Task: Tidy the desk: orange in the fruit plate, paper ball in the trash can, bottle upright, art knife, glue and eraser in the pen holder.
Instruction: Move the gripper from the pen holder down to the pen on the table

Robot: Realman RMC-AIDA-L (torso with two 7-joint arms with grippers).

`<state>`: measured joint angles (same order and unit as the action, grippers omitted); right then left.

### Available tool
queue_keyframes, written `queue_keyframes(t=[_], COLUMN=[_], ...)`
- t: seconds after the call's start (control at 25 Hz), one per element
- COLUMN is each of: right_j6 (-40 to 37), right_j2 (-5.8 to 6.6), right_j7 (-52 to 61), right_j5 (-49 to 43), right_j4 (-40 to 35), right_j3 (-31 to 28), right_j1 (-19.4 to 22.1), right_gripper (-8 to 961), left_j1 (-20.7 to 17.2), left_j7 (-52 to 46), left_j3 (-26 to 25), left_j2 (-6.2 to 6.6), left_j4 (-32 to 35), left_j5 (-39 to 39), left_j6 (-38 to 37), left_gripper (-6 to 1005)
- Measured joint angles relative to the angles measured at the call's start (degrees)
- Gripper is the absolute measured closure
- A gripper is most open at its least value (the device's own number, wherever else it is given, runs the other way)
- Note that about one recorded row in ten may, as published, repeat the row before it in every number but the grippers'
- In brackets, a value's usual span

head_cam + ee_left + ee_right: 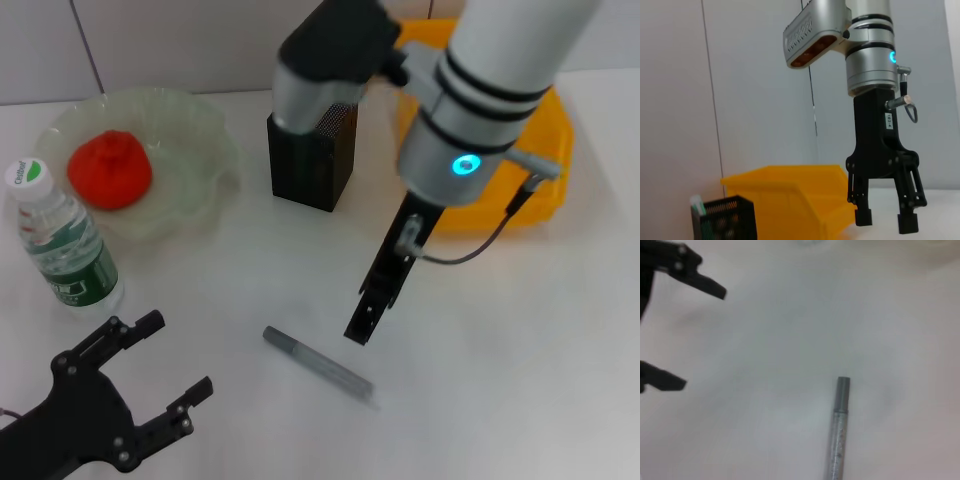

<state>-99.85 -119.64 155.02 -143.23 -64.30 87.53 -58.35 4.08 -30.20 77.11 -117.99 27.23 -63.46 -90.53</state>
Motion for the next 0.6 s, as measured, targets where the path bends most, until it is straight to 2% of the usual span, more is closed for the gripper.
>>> queue_keyframes(t=[0.12, 0.6], right_j6=[1.0, 9.5], right_j2=[-0.16, -0.25], right_j7=[0.9, 4.4], right_j5=[0.3, 5.2], right_j4=[1.0, 8.9], right_j3=[1.6, 10.5], right_j1=[-0.6, -2.4], right_gripper=[121, 122], left_j1=[1.1, 4.7], left_j7=[-0.4, -4.8], left_j3=[-0.1, -0.2], left_j2=[0.62, 0.67], left_j4=[-2.4, -2.7], left_j5=[-1.2, -9.0], left_j6=[0.1, 0.6], left_gripper=[209, 209])
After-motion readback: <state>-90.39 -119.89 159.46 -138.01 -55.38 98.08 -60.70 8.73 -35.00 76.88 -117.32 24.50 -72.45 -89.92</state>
